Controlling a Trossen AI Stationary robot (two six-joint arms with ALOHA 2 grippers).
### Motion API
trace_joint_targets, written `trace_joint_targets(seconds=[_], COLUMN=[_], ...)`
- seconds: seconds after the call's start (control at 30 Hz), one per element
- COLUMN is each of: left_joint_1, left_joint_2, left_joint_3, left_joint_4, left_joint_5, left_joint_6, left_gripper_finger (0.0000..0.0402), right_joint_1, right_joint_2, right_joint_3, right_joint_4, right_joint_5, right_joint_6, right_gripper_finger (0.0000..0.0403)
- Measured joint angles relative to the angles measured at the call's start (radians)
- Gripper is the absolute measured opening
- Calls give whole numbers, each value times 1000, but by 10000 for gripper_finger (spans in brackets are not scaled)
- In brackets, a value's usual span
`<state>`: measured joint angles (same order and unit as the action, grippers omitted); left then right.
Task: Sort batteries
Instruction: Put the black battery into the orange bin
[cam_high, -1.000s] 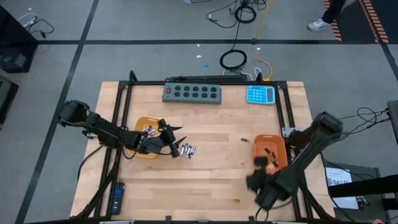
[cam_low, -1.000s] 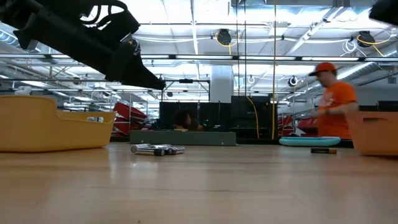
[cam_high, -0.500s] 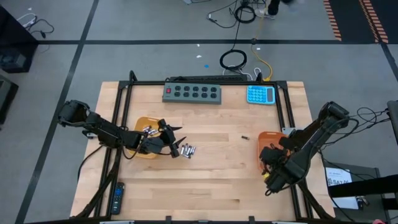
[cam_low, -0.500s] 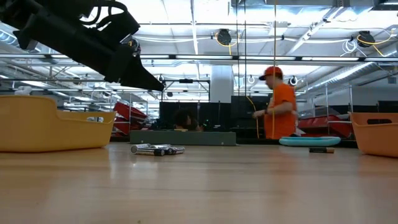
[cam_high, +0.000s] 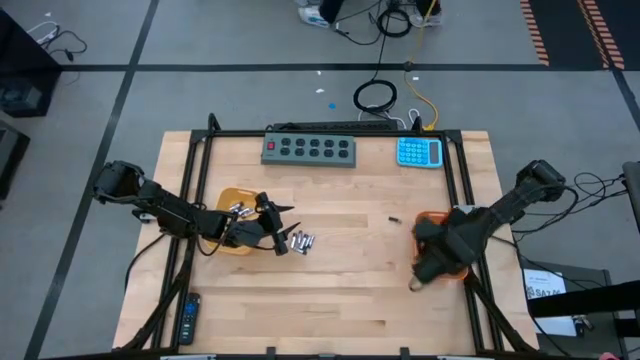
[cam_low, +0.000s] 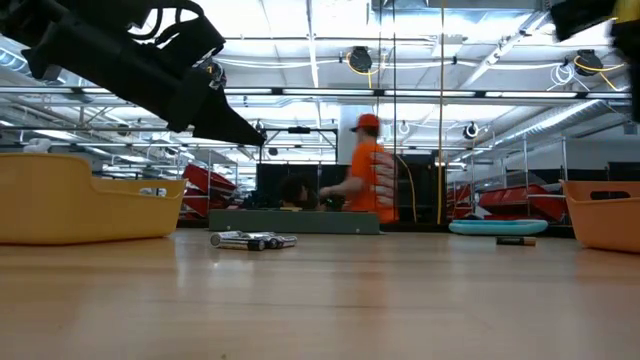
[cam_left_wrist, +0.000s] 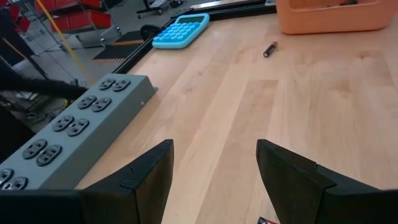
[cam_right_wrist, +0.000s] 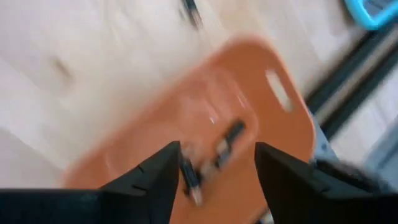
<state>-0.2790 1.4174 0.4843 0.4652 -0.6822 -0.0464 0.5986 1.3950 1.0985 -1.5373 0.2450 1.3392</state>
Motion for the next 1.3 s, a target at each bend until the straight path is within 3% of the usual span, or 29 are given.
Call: trace_joint_targets(seconds=[0.23,0.53,0.67,0.9,1.1,1.3], left_joint_1=[36,64,63,61,62,81], left_joint_2=[0,0,0,0,0,0], left_joint_3=[0,0,0,0,0,0], left_joint_4=[17,-1,-30,-68,-63,-63], left_joint_5=[16,84,90,98,98,99], left_joint_6=[21,18,0,-27,-27,-26], left_gripper_finger=[239,239,239,239,239,239], right_joint_1=[-298,-598,-678,-776,-800,-801], right_joint_2=[-13,-13,-12,-10,-10,-8], right_joint_3=[0,0,-41,-240,-372,-392], right_joint_4=[219,415,507,679,837,901], right_joint_5=[86,33,-30,-126,-177,-192], right_joint_6=[-447,-827,-909,-977,-997,-1013], right_gripper_finger=[141,143,145,144,144,144])
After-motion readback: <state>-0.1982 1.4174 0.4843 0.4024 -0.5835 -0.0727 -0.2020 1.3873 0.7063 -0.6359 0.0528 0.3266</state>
